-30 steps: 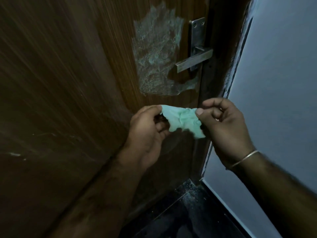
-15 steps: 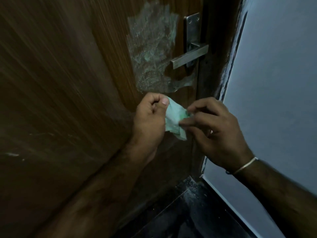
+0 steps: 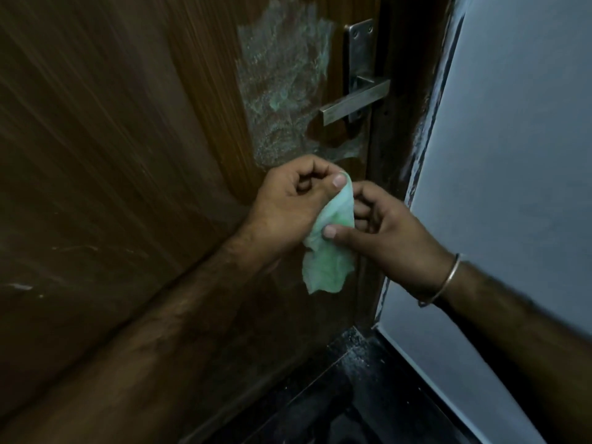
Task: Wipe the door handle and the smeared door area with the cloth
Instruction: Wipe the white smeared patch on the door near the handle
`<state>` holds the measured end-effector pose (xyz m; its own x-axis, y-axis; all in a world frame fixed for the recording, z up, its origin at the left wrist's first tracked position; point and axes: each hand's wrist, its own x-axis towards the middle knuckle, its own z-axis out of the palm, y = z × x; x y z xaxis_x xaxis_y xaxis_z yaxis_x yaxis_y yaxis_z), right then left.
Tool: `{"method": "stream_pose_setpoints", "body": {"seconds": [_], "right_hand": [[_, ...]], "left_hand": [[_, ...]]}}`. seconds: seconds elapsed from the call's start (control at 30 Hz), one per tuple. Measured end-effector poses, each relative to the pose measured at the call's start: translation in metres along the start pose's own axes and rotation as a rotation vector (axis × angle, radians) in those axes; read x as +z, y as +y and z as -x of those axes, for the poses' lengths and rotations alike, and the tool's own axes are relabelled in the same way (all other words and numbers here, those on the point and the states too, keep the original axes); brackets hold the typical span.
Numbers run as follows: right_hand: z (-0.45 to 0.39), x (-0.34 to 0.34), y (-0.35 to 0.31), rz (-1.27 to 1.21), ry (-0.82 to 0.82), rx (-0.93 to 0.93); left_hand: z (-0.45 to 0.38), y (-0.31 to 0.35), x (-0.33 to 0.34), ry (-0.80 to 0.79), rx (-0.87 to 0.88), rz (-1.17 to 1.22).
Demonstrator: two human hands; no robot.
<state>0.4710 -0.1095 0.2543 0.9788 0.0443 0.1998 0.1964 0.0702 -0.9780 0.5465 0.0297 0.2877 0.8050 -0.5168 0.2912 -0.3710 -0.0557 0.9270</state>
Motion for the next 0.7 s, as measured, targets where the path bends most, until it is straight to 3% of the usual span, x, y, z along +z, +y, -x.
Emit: {"method": "stream_pose_setpoints", "body": {"seconds": [0.1,0.23,0.37,0.5,0.63,0.7], "right_hand": [[0.001,0.002,0.000,-0.024,0.135,-0.085],[-0.002,0.003,0.003,0.082,0.247,-0.147],[-0.002,0.001,0.001,-0.008,0.327,0.013],[0.005,-0.005,0.002,-0.267,0.177,0.185],[0.008,-0.011,0.000,-0.137,0.134,0.121],[0.008,-0.014,-0.002,0.107,0.128,0.047]], "left_hand": [[0.002,0.001,-0.002,0.098,-0.160,0.142],[0.017,-0.008,-0.004,-0.036,-0.522,0.398],[0.032,-0.017,-0.003,-0.092,-0.439,0.486],[0.033,-0.014,-0.002,-0.071,-0.397,0.366],[0.033,-0.008,0.001,-0.013,-0.347,0.067],[0.033,-0.007,0.004,0.025,-0.328,-0.037]]}}
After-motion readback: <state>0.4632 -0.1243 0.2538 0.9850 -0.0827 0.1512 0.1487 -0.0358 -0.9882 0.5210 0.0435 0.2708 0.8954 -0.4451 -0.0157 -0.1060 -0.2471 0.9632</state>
